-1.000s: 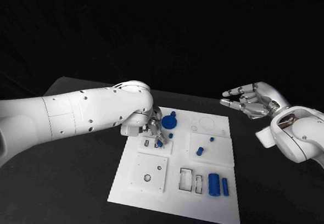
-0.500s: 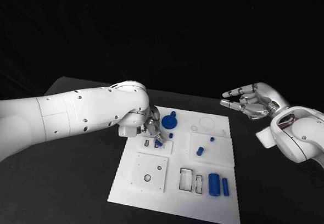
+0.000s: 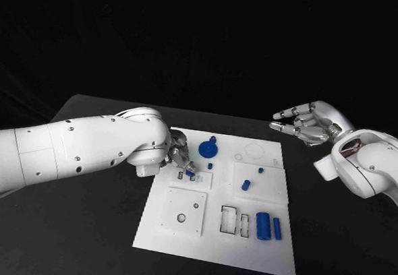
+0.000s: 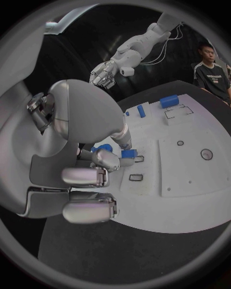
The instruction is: Assemble the parts on the task board
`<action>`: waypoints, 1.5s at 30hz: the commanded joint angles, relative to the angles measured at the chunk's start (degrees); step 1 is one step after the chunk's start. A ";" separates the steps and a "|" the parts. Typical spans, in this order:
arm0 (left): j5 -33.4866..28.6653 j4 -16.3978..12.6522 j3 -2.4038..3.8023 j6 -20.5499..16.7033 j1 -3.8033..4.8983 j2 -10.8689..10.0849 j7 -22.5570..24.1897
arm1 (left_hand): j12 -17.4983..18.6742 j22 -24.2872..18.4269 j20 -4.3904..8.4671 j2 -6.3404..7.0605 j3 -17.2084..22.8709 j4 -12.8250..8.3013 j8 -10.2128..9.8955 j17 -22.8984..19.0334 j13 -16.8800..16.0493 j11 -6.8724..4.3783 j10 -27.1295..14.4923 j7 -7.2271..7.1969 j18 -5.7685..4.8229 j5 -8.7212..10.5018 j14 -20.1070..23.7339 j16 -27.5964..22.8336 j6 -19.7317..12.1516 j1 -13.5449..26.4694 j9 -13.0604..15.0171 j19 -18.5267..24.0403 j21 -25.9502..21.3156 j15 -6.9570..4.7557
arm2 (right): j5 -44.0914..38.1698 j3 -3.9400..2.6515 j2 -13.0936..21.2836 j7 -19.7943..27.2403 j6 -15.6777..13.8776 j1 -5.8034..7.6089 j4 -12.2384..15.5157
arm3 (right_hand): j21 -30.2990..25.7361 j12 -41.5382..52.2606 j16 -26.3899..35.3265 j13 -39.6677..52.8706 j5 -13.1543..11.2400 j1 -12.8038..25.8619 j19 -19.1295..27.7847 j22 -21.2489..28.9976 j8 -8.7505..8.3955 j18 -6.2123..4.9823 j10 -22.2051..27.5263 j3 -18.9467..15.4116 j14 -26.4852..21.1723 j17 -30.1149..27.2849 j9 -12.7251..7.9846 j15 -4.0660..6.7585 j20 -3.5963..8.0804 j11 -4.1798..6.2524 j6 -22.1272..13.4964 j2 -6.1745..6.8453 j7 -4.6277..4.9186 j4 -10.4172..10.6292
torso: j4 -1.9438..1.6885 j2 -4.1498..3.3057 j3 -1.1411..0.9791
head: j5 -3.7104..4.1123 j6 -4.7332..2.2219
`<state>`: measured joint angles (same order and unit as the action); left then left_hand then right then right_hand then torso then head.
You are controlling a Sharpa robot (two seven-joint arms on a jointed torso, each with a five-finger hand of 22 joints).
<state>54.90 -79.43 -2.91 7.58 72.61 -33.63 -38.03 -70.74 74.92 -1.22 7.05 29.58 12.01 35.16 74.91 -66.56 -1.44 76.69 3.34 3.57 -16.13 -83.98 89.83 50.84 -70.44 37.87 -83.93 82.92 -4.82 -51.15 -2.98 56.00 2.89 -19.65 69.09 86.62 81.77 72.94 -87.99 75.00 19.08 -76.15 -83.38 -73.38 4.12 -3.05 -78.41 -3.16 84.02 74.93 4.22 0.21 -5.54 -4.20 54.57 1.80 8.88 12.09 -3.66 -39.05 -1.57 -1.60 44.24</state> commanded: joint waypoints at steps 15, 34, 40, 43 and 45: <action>11.58 -2.51 0.01 -6.37 -2.53 -0.29 0.16 | -0.43 2.92 -0.10 0.06 9.53 -8.71 0.39 15.09 -0.12 0.02 0.61 -0.45 -1.07 -0.10 -6.02 0.17 0.19 1.08 0.37 -1.91 0.21 -0.11 | -2.14 0.05 0.03 -2.37 0.35 -0.02 -0.04 | -0.36 -0.02 0.52 1.72 0.38 1.17 0.23 0.25 0.36 -0.43 0.06 -1.07 5.04 11.25 0.08 0.33 0.28 0.30 0.42 -0.04 -0.02 0.58 | -0.40 0.00 -0.10 | 0.13 -0.04; 10.88 -2.89 0.02 -3.28 -2.63 0.55 -0.09 | -0.58 3.16 -0.08 0.09 9.63 -8.63 0.59 15.09 -0.28 -0.01 0.77 -0.52 -1.12 0.00 -6.02 0.17 0.29 1.53 0.57 -2.00 0.34 -0.12 | -2.18 0.08 -0.23 -2.49 0.51 -0.03 -0.15 | -0.35 0.01 0.50 1.74 0.34 1.23 0.22 0.23 0.37 -0.43 0.04 -1.11 5.04 11.28 0.08 0.33 0.28 0.30 0.43 -0.05 -0.02 0.62 | -0.47 -0.01 -0.07 | 0.29 0.24; 10.75 -2.63 0.02 -2.87 -2.64 0.89 -0.13 | -0.58 3.15 -0.08 0.08 9.63 -8.62 0.60 15.09 -0.27 -0.01 0.77 -0.52 -1.12 0.00 -6.02 0.17 0.29 1.54 0.57 -1.99 0.34 -0.12 | -2.18 0.08 -0.32 -2.50 0.57 -0.03 -0.20 | -0.35 0.01 0.50 1.74 0.34 1.23 0.22 0.23 0.37 -0.43 0.04 -1.11 5.04 11.28 0.08 0.33 0.28 0.30 0.43 -0.05 -0.02 0.62 | -0.45 0.00 -0.07 | 0.33 0.23; 10.73 -2.39 0.01 -2.54 -2.65 1.07 -0.17 | -0.57 3.12 -0.08 0.07 9.65 -8.61 0.62 15.09 -0.26 -0.02 0.77 -0.53 -1.11 0.00 -6.02 0.17 0.30 1.58 0.60 -1.98 0.32 -0.13 | -2.18 0.09 -0.34 -2.50 0.62 -0.03 -0.20 | -0.35 0.01 0.50 1.74 0.34 1.23 0.22 0.23 0.37 -0.43 0.04 -1.11 5.04 11.28 0.08 0.33 0.28 0.30 0.43 -0.05 -0.02 0.62 | -0.45 -0.01 -0.06 | 0.34 0.25; 10.72 -2.28 0.01 -2.23 -2.68 1.15 -0.20 | -0.56 3.08 -0.07 0.06 9.66 -8.61 0.63 15.09 -0.24 -0.02 0.77 -0.53 -1.11 0.01 -6.02 0.17 0.30 1.60 0.61 -1.97 0.29 -0.13 | -2.18 0.09 -0.35 -2.51 0.68 -0.03 -0.21 | -0.35 0.01 0.50 1.74 0.34 1.23 0.22 0.23 0.37 -0.43 0.04 -1.11 5.04 11.28 0.08 0.33 0.28 0.30 0.43 -0.05 -0.02 0.62 | -0.44 -0.03 -0.07 | 0.35 0.35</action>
<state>65.72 -81.73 -2.91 3.68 69.97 -32.62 -38.13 -71.22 74.91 -1.22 7.68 31.96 10.42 35.61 74.94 -66.78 -1.53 77.19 3.30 3.57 -15.95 -83.98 89.83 51.10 -68.89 38.44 -83.93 82.91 -4.82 -52.73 -2.89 55.72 0.42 -19.65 69.09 86.42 81.77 72.94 -87.64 75.01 19.29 -75.47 -83.38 -73.18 4.12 -3.04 -78.41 -3.79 84.02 74.91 4.22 0.21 -5.55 -4.20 54.57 1.73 8.87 12.72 -4.11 -39.06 -1.65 -1.27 44.51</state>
